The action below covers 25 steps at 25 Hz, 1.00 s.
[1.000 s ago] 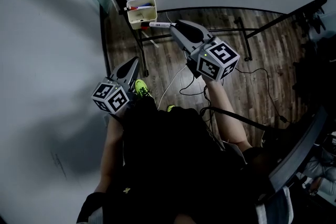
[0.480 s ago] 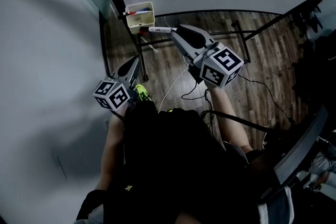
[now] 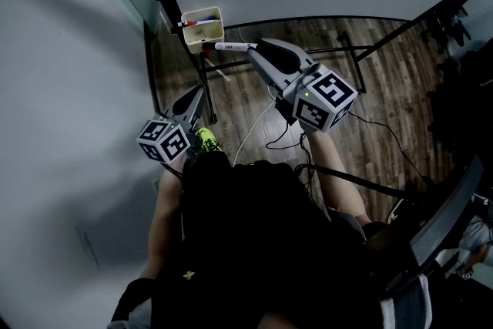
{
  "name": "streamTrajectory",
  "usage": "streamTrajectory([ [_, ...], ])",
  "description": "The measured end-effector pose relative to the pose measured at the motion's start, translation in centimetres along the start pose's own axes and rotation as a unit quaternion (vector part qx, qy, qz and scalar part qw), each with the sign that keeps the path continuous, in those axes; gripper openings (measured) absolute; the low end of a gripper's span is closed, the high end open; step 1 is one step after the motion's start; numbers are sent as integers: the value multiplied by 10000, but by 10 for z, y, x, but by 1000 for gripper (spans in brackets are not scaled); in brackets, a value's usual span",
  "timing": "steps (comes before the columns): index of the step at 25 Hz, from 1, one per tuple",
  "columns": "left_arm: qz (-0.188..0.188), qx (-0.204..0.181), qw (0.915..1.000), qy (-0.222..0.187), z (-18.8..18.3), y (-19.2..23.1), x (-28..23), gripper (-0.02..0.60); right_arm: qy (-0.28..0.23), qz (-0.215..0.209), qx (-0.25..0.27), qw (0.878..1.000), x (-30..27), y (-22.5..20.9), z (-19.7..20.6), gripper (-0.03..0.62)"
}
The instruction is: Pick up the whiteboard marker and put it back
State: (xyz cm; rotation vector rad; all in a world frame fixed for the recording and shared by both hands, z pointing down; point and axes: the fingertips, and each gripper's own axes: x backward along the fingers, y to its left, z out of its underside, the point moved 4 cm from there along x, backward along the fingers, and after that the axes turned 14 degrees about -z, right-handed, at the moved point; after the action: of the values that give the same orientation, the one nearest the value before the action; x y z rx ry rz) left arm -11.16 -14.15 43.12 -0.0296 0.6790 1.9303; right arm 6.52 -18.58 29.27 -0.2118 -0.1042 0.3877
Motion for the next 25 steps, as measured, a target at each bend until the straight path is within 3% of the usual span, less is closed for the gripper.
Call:
streamTrajectory([
  [7, 210, 113, 9997, -53, 3, -5, -3, 32, -68, 29, 28, 10000, 1, -3, -2, 72],
  [25, 180, 274, 9994, -52, 6, -6, 10, 32, -83, 36, -6, 10000, 3, -4, 0, 74],
])
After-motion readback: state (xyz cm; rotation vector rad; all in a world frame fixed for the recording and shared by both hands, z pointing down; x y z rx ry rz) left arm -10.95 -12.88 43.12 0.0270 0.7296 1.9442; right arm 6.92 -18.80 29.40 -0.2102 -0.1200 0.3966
